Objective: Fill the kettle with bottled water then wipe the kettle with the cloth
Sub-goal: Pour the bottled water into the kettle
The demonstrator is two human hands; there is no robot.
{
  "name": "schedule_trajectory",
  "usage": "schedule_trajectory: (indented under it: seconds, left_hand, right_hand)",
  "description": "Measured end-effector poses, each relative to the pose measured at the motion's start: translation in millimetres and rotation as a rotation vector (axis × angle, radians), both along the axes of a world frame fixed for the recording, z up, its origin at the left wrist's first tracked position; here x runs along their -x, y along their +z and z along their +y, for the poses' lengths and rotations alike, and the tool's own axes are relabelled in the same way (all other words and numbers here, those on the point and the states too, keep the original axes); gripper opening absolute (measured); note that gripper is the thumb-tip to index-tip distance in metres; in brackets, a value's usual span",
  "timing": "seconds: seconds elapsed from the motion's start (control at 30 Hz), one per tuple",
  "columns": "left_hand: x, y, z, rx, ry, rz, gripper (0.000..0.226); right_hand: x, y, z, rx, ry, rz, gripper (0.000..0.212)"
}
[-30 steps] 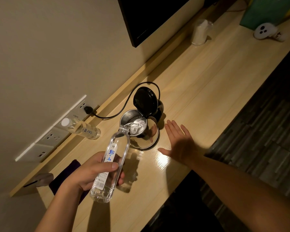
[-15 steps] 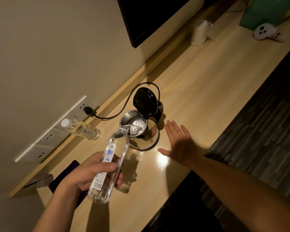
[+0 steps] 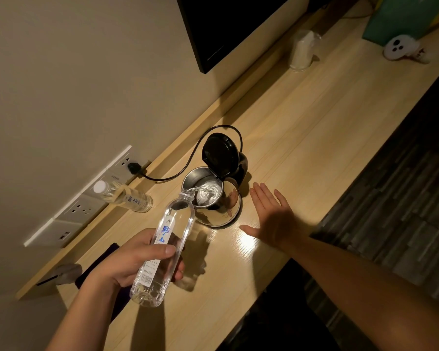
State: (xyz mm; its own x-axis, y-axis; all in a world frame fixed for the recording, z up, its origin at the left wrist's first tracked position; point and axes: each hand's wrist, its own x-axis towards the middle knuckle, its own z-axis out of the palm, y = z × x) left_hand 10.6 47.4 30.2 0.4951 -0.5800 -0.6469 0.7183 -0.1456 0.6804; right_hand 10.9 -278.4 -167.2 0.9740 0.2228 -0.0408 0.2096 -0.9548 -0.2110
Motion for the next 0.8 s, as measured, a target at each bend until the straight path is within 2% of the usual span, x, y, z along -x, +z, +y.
schedule_trajectory:
  seconds: [0.07, 0.17, 0.23, 0.33, 0.43, 0.57, 0.67, 0.8]
  left_hand:
    - [-0.9, 1.4, 0.0, 0.008, 0.005, 0.015, 0.032]
    - [-2.0, 2.6, 0.1, 0.006, 0.003, 0.018, 0.051]
    - [-2.0, 2.5, 0.9, 0.019, 0.002, 0.019, 0.054]
    - [-2.3, 2.2, 2.9, 0.022, 0.003, 0.028, 0.051]
    - [-2.4, 3.2, 4.8, 0.026, -0.008, 0.024, 0.036]
    - [-4.1, 4.7, 6.7, 0.038, -0.014, 0.041, 0.042]
    - [-4.8, 5.1, 7.8, 0.035, -0.017, 0.041, 0.03]
    - [-5.4, 5.6, 9.8, 0.013, -0.035, 0.031, 0.027]
  right_hand:
    - [-0.1, -1.2, -0.2, -0.004, 0.001, 0.001, 0.108]
    - [-0.7, -2.4, 0.0, -0.015, -0.004, -0.001, 0.108]
    - [-0.3, -2.6, 0.6, -0.025, -0.006, -0.004, 0.109]
    - [-0.1, -1.9, 0.5, -0.022, -0.004, -0.004, 0.108]
    - [-0.2, -0.4, 0.2, -0.018, 0.0, -0.004, 0.107]
    - [0.6, 1.2, 0.5, -0.011, 0.0, -0.012, 0.107]
    - [0.5, 3.4, 0.3, -0.013, 0.001, -0.014, 0.107]
    - [0.8, 5.5, 0.3, -0.02, 0.002, -0.016, 0.106]
